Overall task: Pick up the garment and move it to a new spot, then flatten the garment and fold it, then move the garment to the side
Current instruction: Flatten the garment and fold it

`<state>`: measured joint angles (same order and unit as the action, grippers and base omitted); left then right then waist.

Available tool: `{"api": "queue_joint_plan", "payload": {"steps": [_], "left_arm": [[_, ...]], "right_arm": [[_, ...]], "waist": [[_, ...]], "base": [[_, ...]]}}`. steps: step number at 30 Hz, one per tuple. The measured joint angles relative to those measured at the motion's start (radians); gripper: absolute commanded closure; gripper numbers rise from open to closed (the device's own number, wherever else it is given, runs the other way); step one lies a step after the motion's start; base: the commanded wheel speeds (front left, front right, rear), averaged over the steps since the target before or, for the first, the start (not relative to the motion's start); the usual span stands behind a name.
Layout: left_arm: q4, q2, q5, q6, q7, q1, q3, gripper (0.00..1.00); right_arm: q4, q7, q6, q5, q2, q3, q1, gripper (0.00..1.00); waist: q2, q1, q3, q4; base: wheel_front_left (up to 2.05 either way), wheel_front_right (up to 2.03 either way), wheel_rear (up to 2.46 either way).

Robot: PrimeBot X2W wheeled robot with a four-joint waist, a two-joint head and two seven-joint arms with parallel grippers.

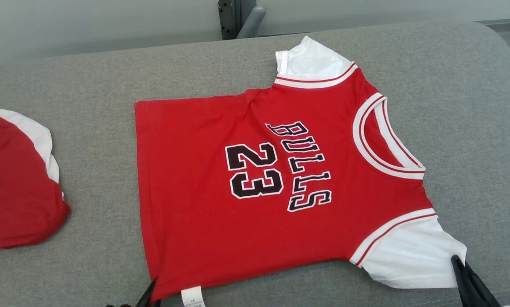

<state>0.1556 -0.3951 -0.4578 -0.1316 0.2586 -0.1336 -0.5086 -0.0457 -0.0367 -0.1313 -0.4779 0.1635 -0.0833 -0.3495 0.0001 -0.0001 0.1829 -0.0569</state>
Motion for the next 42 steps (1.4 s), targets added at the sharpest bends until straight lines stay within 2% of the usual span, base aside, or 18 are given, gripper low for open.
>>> {"api": "queue_joint_plan", "payload": {"steps": [5,10,18,25,32,42], "left_arm": [[-0.108,-0.034,-0.009,-0.009,-0.121,-0.005,-0.011,1.0],[-0.254,-0.083,-0.056,-0.003,-0.337,0.047,-0.017,1.0],[-0.299,-0.141,-0.109,0.009,-0.514,0.176,0.023,1.0],[-0.208,-0.132,-0.156,0.054,-0.633,0.312,0.01,1.0],[-0.039,-0.07,-0.175,0.139,-0.79,0.519,-0.066,1.0],[0.203,0.008,-0.176,0.208,-0.896,0.721,-0.137,1.0]], "right_arm": [[-0.077,0.046,0.0,-0.007,0.006,0.009,0.039,1.0],[-0.125,0.161,0.0,-0.014,0.019,0.07,0.173,1.0],[-0.071,0.27,0.0,-0.012,0.053,0.092,0.403,1.0],[0.057,0.315,0.0,0.009,0.07,0.073,0.572,1.0],[0.212,0.315,0.0,0.053,0.07,0.073,0.681,1.0],[0.357,0.264,0.0,0.117,0.074,0.096,0.773,1.0]], "waist": [[0.0,0.0,-0.001,-0.011],[-0.0001,0.0,0.006,-0.012],[-0.0001,0.0,0.028,-0.006],[-0.0001,0.0,0.054,0.018],[-0.0001,0.0,0.065,0.062],[-0.0001,0.0,0.066,0.084]], "base": [[0.0,0.0,0.0],[0.0,0.0,0.0],[0.0,0.0,0.0],[0.0,0.0,0.0],[0.0,0.0,0.0],[0.0,0.0,0.0]]}}
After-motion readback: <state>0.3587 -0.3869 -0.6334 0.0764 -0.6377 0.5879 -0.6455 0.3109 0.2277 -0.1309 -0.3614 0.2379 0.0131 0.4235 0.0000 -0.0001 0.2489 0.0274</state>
